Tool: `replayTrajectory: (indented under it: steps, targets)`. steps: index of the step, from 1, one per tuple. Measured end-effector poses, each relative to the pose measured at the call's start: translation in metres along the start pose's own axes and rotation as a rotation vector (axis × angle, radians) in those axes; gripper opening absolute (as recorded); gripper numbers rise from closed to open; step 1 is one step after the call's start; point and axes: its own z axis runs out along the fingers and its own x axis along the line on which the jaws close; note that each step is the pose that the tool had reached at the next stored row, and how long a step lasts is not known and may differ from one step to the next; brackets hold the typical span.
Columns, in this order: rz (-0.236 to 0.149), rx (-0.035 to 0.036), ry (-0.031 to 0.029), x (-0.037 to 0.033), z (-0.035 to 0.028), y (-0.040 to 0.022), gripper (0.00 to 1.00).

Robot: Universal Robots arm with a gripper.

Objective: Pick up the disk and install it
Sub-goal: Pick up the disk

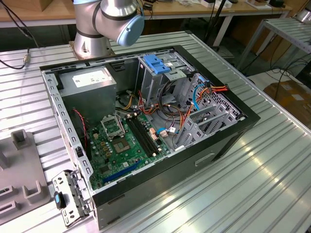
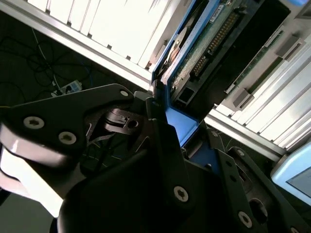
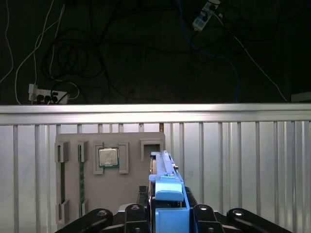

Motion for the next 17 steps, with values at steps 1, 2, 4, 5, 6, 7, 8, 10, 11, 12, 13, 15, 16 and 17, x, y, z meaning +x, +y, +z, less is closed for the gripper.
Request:
replayTrajectory:
  steps: [1, 2, 4, 5, 6, 7, 8, 10, 11, 12, 13, 15, 16, 17]
  targets:
    - [0.0, 0.0001, -0.0001, 0.0, -0.0009, 0.0, 0.37]
    - [0.0, 0.0, -0.0002, -0.0001, -0.0022, 0.0, 0.37]
    - [0.0, 0.0001, -0.0008, -0.0002, -0.004, 0.0001, 0.37]
    - [0.0, -0.0001, -0.001, -0.0002, -0.0048, 0.0001, 0.37]
    - [0.0, 0.0, -0.0012, -0.0003, -0.0055, 0.0001, 0.37]
    - [0.0, 0.0, -0.0013, -0.0003, -0.0062, 0.0001, 0.37]
    - [0.0, -0.0001, -0.0016, -0.0004, -0.0072, 0.0001, 0.37]
    - [0.0, 0.0, -0.0024, -0.0004, -0.009, 0.0002, 0.37]
    - [0.0, -0.0001, -0.0025, -0.0004, -0.0096, 0.0002, 0.37]
    - [0.0, -0.0001, -0.0026, -0.0005, -0.0102, 0.0002, 0.37]
    - [0.0, -0.0001, -0.0028, -0.0005, -0.0108, 0.0002, 0.37]
    - [0.0, -0.0001, -0.0031, -0.0005, -0.0121, 0.0002, 0.37]
    - [0.0, -0.0001, -0.0033, -0.0006, -0.0125, 0.0002, 0.37]
    - [0.0, 0.0, -0.0034, -0.0006, -0.013, 0.0002, 0.37]
